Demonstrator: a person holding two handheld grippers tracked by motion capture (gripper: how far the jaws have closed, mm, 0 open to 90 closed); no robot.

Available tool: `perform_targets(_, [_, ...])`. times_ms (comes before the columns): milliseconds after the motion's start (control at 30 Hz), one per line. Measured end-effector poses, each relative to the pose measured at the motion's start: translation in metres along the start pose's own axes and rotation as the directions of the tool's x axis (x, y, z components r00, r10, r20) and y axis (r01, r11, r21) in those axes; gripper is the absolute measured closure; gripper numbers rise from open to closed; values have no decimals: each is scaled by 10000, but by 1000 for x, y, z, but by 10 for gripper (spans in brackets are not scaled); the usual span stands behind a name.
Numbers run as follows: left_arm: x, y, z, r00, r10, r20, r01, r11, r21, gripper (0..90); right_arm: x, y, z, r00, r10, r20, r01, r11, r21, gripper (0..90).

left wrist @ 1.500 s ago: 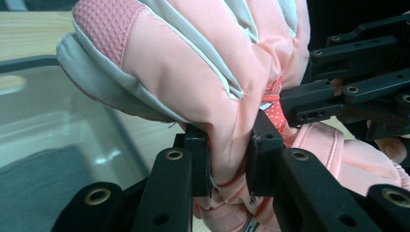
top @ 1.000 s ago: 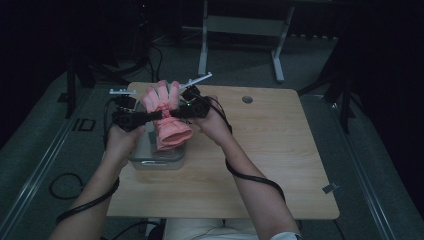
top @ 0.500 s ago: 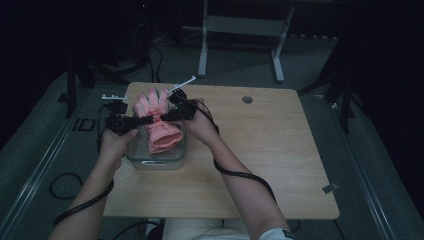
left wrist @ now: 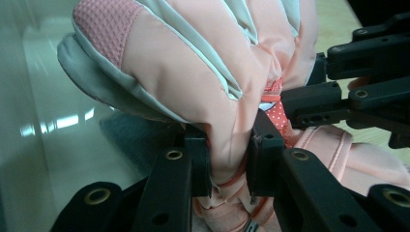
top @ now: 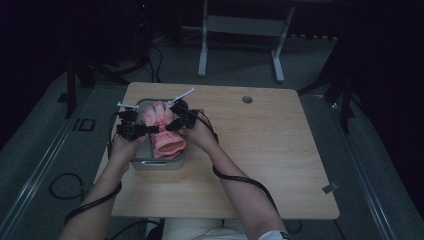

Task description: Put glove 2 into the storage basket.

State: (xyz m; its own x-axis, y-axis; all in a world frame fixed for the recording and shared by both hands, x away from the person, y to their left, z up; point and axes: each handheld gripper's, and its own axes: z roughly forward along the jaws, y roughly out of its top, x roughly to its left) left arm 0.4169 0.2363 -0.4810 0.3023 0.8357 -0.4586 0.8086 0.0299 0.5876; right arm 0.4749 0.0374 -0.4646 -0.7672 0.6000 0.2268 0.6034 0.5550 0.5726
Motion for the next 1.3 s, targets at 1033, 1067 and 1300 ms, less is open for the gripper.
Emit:
perform_targets(1033, [2, 13, 12, 9732, 346, -2272, -220, 9981, 580, 359, -11, 7, 18, 9992, 334, 202, -338, 9992, 209, 550])
perform_targets(1067, [3, 13, 12, 9733, 323, -2273, -207, 9984, 533, 353, -12, 7, 17, 9992, 353, 171, -356, 9992, 194, 546])
perform_targets(1300, [1, 15, -1, 9785, 397, -2023, -377, 9992, 139, 332, -10, 11, 5, 9997, 224, 74, -222, 9993, -303, 529])
